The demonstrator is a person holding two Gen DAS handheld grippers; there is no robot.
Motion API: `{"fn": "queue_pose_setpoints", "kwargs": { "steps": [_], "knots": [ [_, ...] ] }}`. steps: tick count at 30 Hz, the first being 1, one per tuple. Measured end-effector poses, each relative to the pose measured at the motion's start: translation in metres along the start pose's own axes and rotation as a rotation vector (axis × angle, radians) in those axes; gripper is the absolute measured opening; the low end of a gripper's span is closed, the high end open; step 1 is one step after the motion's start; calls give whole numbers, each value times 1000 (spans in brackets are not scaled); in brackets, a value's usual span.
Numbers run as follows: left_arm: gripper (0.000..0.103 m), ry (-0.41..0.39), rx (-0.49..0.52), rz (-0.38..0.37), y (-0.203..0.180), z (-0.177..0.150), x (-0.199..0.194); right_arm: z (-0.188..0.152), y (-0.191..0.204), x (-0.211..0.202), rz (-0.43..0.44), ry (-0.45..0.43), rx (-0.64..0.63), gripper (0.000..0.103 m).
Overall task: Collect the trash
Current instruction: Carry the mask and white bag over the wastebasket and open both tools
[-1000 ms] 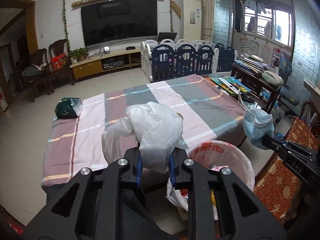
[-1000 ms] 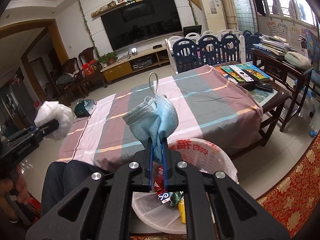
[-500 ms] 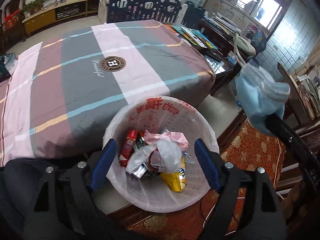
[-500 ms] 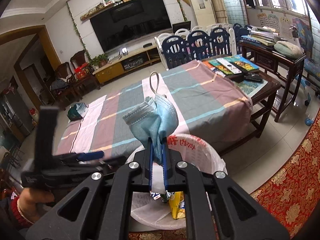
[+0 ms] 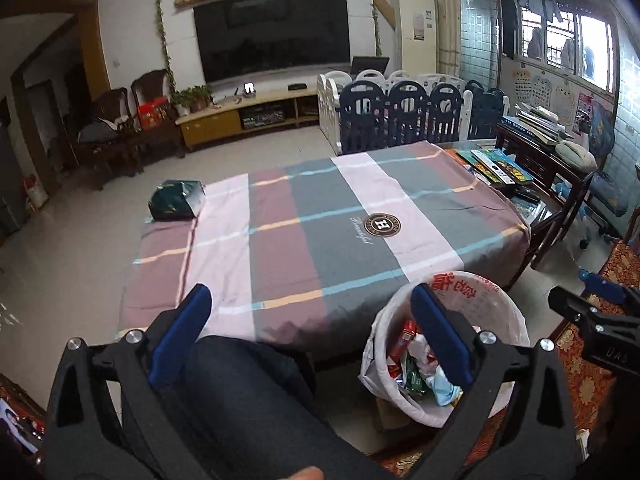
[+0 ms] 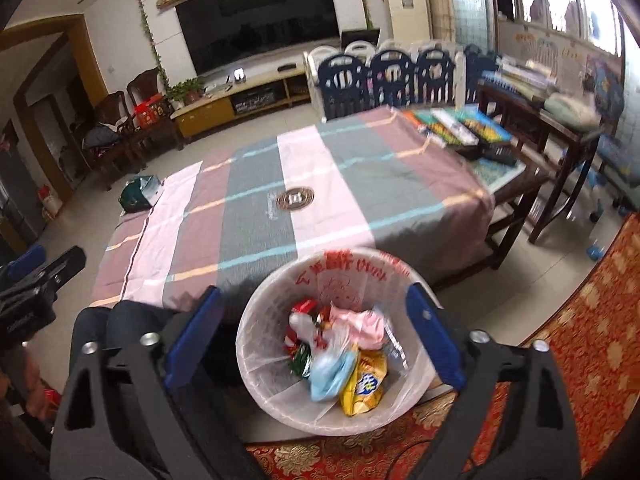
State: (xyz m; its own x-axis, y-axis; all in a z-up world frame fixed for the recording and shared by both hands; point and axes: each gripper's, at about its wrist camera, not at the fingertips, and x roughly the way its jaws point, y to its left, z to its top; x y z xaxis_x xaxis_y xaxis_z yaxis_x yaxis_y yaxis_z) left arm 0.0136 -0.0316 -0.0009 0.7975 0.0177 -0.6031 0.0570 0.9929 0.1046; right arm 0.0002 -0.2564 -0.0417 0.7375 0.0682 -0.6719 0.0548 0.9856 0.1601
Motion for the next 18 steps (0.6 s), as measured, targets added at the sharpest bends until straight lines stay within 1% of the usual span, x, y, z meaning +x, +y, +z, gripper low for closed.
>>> {"fn": "queue_pose_setpoints", "kwargs": {
  "steps": [2, 6, 9, 13, 18],
  "knots": [
    [100, -36, 0, 23, 4, 1, -18, 6, 10, -16, -12, -40, -31, 100],
    [100, -61, -12, 30, 11, 1, -41, 14, 24, -34, -47, -65, -56, 100],
    [100, -76, -31, 38, 19, 2, -56, 17, 26, -40, -18, -72, -33, 100],
    [100, -107, -57, 42, 28, 4, -68, 19, 28, -45, 0, -80, -13, 100],
    [100, -108, -79, 37, 33, 6, -71, 17, 34, -47, -8, -94, -36, 100]
  ]
}}
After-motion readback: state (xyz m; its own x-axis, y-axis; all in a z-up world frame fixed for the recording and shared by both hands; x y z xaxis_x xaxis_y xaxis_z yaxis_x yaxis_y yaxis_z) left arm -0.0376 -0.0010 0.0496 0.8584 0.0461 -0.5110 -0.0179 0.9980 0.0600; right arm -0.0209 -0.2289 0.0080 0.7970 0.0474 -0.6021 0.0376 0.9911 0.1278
